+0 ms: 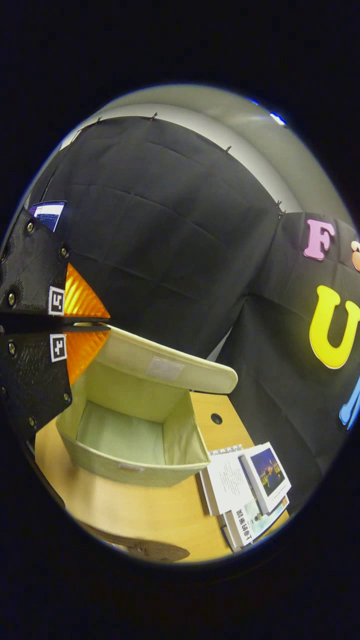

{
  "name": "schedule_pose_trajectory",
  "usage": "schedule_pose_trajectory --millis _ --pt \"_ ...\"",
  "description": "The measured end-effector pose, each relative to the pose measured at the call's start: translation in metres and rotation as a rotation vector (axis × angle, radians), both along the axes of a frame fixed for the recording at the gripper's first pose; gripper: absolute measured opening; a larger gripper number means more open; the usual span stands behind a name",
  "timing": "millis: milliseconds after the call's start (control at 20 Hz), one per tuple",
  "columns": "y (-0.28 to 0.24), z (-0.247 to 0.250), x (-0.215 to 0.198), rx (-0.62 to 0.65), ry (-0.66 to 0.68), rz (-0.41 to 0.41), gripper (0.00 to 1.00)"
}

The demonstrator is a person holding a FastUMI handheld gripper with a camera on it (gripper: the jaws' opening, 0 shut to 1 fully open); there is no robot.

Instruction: Open the storage box then place both shoes into the box .Put the left shoe in first, then the right shoe, with the right side of both shoes facing outward in a uniform manner.

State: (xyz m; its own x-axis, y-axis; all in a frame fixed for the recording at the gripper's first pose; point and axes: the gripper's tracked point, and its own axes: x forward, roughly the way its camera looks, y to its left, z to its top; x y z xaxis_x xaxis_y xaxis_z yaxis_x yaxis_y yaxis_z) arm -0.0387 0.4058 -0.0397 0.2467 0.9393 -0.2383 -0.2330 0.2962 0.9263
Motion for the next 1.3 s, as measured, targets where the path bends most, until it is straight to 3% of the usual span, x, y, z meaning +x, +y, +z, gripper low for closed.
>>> schedule_pose_trajectory --millis 550,800,850,1000,1300 --pt "0.147 0.028 0.008 0.0 -0.103 0.197 0.0" --pt "0.184 0.018 0.019 -0.104 -0.243 0.219 0.0" --pt "0.184 0.02 0.023 -0.111 -0.278 0.216 0.05" --pt "0.165 0.016 0.043 -0.184 -0.409 0.153 0.97" --pt "0.049 0.005 0.078 -0.416 -0.613 -0.015 0.97"
